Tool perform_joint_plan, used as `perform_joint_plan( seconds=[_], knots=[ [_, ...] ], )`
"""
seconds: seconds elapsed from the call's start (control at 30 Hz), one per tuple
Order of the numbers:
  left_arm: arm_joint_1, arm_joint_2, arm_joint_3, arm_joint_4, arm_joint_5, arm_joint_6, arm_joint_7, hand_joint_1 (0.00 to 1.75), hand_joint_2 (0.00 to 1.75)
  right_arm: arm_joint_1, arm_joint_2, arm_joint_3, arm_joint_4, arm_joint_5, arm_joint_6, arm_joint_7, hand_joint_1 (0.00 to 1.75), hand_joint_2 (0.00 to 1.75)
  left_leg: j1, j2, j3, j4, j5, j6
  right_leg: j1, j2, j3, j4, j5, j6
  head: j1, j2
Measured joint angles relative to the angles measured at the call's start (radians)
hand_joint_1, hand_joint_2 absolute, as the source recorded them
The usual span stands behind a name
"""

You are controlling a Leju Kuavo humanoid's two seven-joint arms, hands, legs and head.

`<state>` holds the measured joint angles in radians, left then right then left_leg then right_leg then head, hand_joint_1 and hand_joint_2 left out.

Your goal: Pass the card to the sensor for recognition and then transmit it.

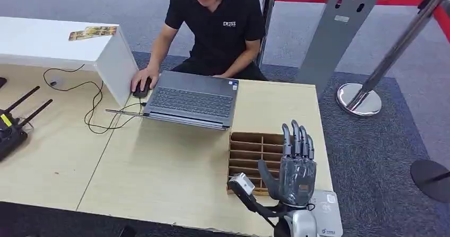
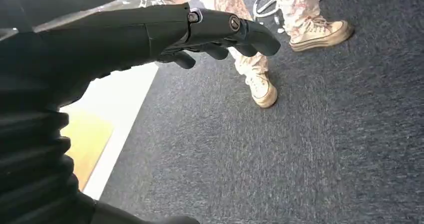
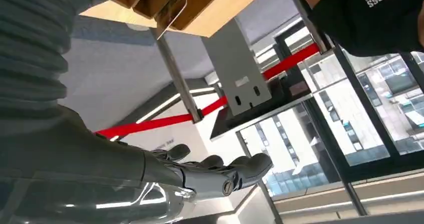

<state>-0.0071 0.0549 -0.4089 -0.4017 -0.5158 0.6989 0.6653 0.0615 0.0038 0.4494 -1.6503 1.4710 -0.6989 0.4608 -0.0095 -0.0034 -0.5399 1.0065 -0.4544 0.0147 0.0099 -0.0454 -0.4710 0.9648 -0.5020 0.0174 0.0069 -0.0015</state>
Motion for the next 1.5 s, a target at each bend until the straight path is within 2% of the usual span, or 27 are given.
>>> perform_joint_plan(
  seconds=[0.27, 0.67, 1.5],
  knots=[
    [-0.001, 0.003, -0.007, 0.0, 0.016, 0.0, -0.024, 0.0, 1.75, -0.039, -0.034, 0.019, 0.035, -0.022, 0.0, 0.06, 0.0, 1.75, 0.0, 0.0, 0.0, 0.0, 0.0, 0.0, 0.0, 0.0, 0.0, 0.0, 0.0, 0.0, 0.0, 0.0],
    [-0.001, 0.008, -0.027, 0.0, 0.022, 0.0, -0.029, 0.0, 1.75, -0.069, -0.054, 0.026, 0.079, -0.036, 0.0, 0.059, 0.0, 1.75, 0.0, 0.0, 0.0, 0.0, 0.0, 0.0, 0.0, 0.0, 0.0, 0.0, 0.0, 0.0, 0.0, 0.0],
    [-0.001, 0.016, -0.05, 0.0, 0.029, 0.0, -0.029, 0.0, 1.75, -0.079, -0.061, 0.026, 0.139, -0.035, 0.0, 0.059, 0.0, 1.75, 0.0, 0.0, 0.0, 0.0, 0.0, 0.0, 0.0, 0.0, 0.0, 0.0, 0.0, 0.0, 0.0, 0.0]
  ],
)
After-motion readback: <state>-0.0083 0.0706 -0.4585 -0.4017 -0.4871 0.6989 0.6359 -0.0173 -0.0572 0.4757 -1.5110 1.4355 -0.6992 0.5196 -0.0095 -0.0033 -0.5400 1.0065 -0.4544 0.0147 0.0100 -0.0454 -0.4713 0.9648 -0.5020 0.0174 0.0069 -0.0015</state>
